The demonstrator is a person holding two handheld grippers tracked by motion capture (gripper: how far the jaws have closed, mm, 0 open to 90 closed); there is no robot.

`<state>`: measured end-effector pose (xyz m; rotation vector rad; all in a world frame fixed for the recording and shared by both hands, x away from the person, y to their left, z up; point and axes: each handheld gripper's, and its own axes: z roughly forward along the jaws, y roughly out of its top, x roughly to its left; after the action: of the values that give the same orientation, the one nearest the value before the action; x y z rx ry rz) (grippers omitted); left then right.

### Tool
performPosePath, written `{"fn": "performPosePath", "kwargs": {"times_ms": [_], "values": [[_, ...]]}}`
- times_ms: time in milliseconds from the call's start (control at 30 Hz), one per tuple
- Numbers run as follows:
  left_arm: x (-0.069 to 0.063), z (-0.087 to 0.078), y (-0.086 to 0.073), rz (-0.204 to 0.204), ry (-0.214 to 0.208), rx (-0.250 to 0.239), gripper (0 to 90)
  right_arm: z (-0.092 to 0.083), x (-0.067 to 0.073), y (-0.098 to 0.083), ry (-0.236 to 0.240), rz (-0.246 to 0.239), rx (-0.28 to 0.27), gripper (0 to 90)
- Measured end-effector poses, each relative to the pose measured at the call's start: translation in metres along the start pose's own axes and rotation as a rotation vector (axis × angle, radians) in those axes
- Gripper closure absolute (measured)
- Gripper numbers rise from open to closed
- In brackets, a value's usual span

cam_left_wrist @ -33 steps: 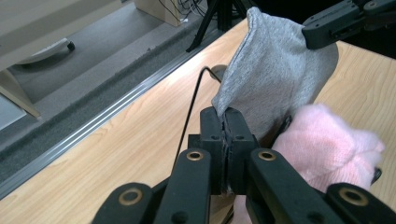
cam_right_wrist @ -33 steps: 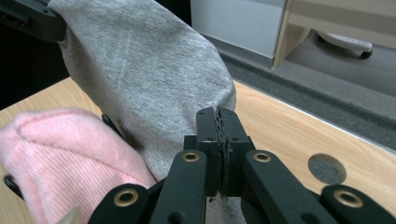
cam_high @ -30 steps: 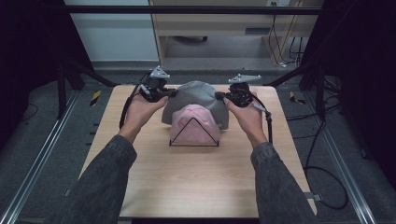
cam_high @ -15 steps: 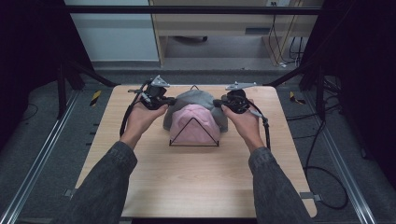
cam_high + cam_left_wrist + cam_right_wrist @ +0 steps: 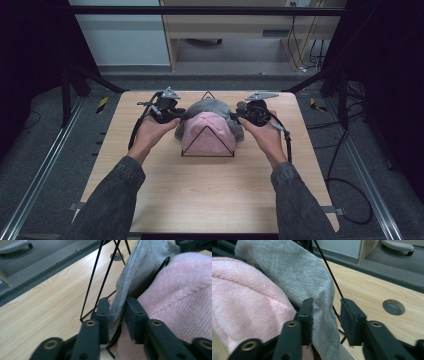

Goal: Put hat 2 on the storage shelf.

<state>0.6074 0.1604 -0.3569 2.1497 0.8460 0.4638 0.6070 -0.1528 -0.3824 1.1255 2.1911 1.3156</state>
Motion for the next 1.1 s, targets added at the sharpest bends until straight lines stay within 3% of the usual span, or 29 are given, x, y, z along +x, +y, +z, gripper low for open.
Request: {"fn": "performPosePath", "kwargs": {"times_ms": [200, 367, 567, 700, 933, 1100], "values": [[-0.001, -0.013, -0.007, -0.015, 0.035, -0.037, 43.7, -0.021, 0.003, -0.003, -0.034, -0.010, -0.020, 39.2], [-0.009, -0.034, -0.018, 0.037, 0.042, -0.034, 24.5, -0.046, 0.007, -0.011, -0.068, -0.034, -0.038, 25.7], [-0.023, -0.053, -0.040, 0.040, 0.002, -0.051, 8.3, -0.070, 0.014, -0.031, -0.080, -0.032, -0.051, 15.9], [-0.036, -0.058, -0.068, 0.037, -0.030, -0.072, 7.3, -0.077, 0.021, -0.048, -0.081, -0.035, -0.018, 10.3], [-0.057, -0.052, -0.118, 0.041, -0.051, 0.051, 6.6, -0.074, 0.037, -0.094, -0.051, -0.070, 0.091, 9.3], [-0.061, -0.037, -0.153, 0.041, -0.036, 0.191, 7.0, -0.067, 0.041, -0.125, -0.023, -0.056, 0.161, 11.2]]}}
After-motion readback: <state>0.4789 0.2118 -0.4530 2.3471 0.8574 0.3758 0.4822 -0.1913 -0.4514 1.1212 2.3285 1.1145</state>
